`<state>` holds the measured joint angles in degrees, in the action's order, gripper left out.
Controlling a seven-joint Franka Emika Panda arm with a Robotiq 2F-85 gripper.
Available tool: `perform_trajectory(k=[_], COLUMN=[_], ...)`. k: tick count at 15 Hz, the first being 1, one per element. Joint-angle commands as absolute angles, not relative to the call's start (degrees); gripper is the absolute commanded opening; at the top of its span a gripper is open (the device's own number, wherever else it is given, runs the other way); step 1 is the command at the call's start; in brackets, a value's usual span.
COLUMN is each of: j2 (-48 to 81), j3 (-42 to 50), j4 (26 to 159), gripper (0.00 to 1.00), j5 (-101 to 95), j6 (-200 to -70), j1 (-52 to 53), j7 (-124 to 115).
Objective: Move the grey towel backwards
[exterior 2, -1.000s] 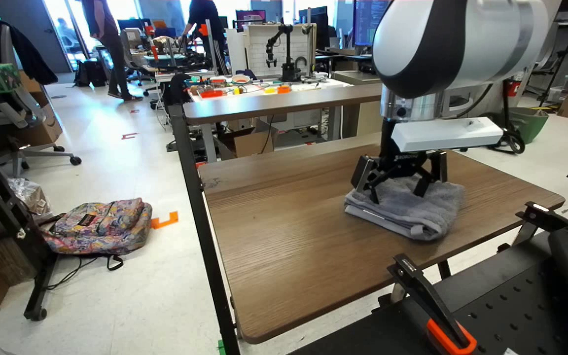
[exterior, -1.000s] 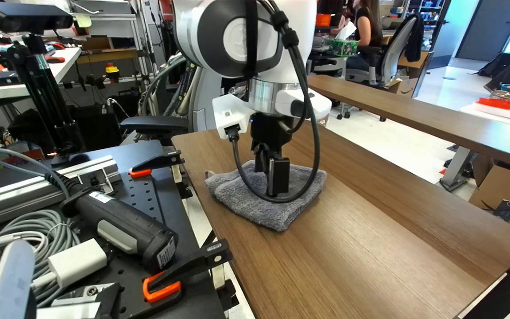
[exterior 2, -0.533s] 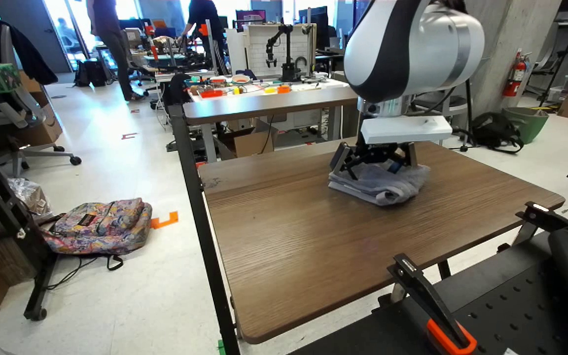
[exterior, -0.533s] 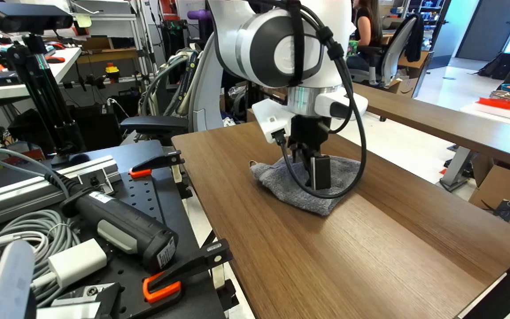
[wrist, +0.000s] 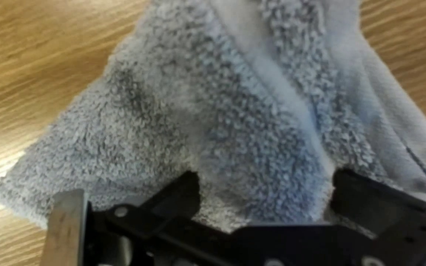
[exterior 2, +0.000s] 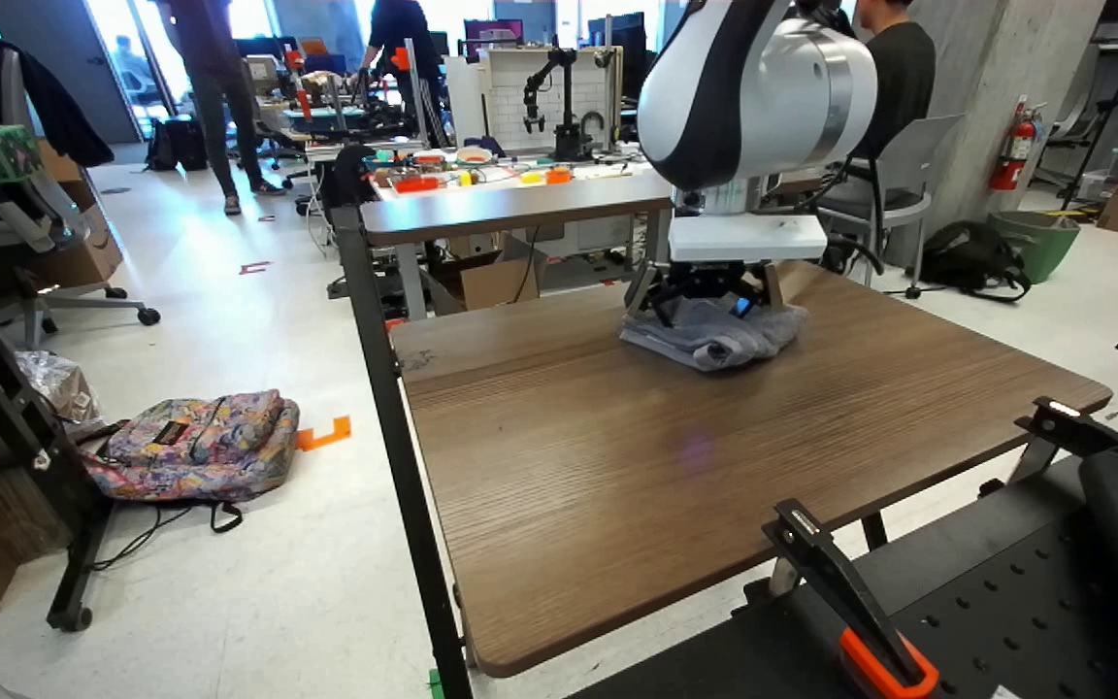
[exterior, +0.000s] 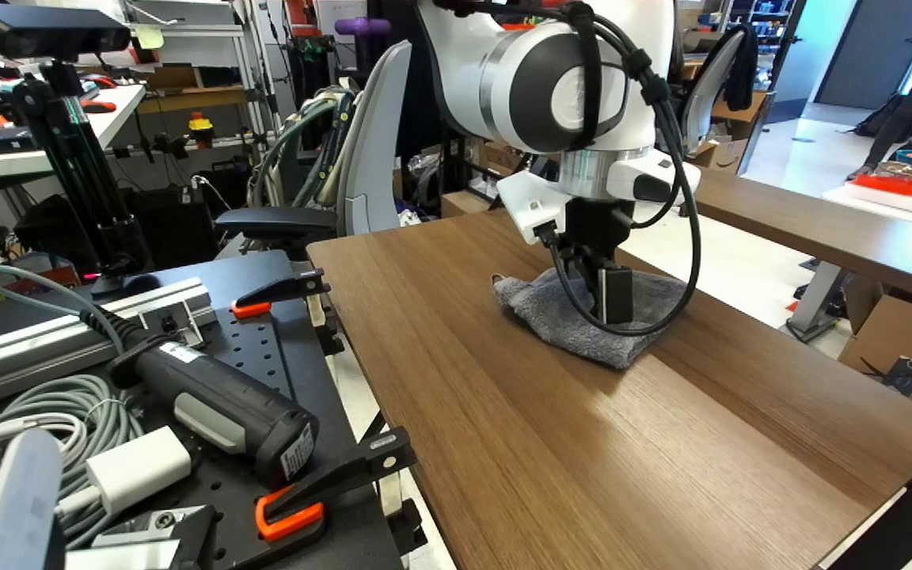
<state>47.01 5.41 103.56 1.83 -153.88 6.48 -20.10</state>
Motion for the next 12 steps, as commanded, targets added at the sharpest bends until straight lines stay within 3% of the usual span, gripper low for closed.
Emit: perform_trajectory(k=[1,12], j2=[46.63,29.67], j3=[7.11,7.41], j4=[100.93,108.16], gripper=[1.00,1.00], j5=[1.88,1.23], j6=[-150.47,-145.18], j1=[8.29,8.25], j7=[-22.20,-23.89])
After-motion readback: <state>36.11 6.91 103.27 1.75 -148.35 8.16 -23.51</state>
